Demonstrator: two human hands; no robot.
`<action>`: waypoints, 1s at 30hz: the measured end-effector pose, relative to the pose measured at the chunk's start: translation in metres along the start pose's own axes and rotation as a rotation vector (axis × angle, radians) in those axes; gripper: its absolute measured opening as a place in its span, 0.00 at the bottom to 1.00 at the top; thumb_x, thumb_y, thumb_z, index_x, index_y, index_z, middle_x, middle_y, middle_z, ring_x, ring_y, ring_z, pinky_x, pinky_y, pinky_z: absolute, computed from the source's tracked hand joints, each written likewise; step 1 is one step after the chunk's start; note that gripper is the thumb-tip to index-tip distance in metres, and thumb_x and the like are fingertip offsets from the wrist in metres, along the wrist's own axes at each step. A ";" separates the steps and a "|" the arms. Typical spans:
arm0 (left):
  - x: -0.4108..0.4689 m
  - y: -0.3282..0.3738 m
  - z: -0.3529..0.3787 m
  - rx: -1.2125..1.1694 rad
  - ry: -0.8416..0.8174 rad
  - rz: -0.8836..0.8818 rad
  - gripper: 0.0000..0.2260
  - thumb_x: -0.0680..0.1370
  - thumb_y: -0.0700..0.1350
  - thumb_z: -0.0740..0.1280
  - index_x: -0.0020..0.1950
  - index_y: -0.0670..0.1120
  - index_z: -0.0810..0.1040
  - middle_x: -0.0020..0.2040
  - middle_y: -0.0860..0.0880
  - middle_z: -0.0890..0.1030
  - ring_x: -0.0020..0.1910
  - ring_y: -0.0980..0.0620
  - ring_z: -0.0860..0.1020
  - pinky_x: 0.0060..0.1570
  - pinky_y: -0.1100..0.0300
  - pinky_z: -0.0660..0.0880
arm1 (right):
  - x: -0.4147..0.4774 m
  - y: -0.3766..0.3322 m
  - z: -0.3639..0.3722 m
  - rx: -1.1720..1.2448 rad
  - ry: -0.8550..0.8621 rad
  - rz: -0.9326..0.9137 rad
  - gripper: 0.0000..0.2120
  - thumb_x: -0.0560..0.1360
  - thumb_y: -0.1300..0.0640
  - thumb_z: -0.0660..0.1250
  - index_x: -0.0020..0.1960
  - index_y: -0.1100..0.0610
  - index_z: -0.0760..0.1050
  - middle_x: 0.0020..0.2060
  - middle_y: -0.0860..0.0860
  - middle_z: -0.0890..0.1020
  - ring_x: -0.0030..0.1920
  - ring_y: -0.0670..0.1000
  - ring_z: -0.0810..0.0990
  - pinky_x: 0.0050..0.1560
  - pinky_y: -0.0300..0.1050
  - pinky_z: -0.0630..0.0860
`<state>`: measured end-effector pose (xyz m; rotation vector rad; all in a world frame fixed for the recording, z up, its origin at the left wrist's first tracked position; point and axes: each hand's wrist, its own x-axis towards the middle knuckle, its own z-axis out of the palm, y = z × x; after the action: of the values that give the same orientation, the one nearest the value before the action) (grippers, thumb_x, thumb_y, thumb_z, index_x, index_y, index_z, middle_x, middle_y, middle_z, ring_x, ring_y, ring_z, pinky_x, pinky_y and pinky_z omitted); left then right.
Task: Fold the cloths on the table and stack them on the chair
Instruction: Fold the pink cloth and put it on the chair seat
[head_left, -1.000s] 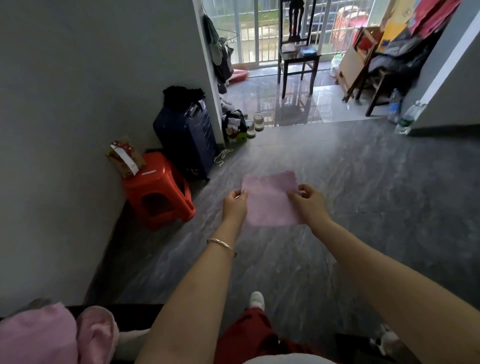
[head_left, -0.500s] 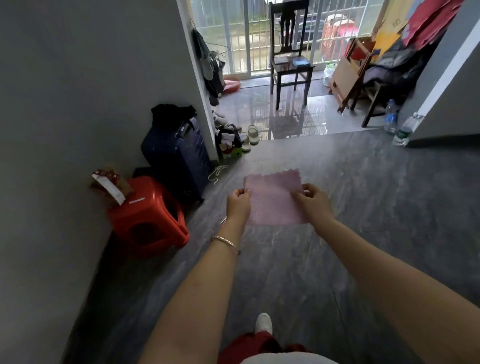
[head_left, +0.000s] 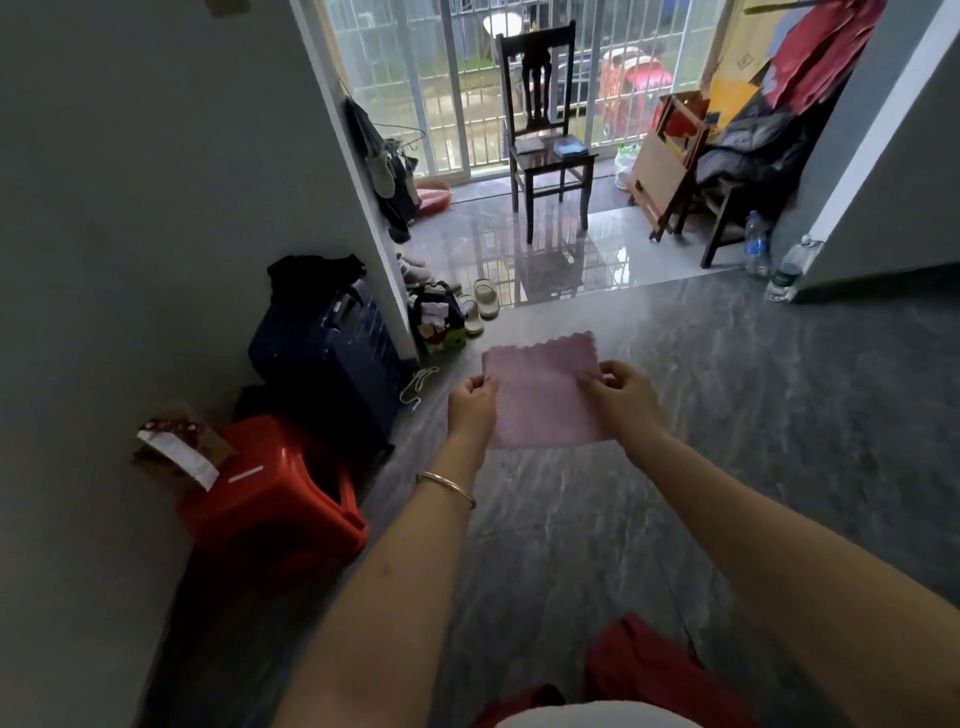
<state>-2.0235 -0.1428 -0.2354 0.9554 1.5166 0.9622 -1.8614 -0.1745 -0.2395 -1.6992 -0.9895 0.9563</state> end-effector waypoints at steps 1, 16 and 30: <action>0.008 0.002 0.003 0.000 -0.004 -0.001 0.13 0.80 0.43 0.60 0.61 0.37 0.73 0.48 0.46 0.73 0.47 0.50 0.70 0.45 0.59 0.66 | 0.007 0.000 0.001 0.005 0.001 0.003 0.02 0.73 0.57 0.66 0.43 0.55 0.75 0.38 0.53 0.79 0.39 0.52 0.75 0.41 0.44 0.68; 0.136 0.062 0.102 -0.020 0.028 -0.016 0.07 0.79 0.41 0.61 0.55 0.42 0.75 0.41 0.49 0.74 0.44 0.51 0.71 0.39 0.60 0.68 | 0.177 -0.020 -0.030 -0.053 -0.034 0.014 0.07 0.74 0.54 0.66 0.49 0.56 0.78 0.42 0.54 0.81 0.43 0.53 0.78 0.44 0.48 0.73; 0.235 0.112 0.198 -0.045 0.056 -0.018 0.06 0.79 0.42 0.60 0.52 0.42 0.74 0.42 0.47 0.74 0.45 0.49 0.70 0.43 0.58 0.66 | 0.318 -0.045 -0.075 -0.109 -0.080 -0.017 0.04 0.75 0.55 0.65 0.47 0.54 0.76 0.41 0.52 0.80 0.41 0.51 0.76 0.36 0.41 0.69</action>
<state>-1.8488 0.1332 -0.2365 0.8885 1.5419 1.0137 -1.6828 0.1025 -0.2293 -1.7507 -1.1250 0.9810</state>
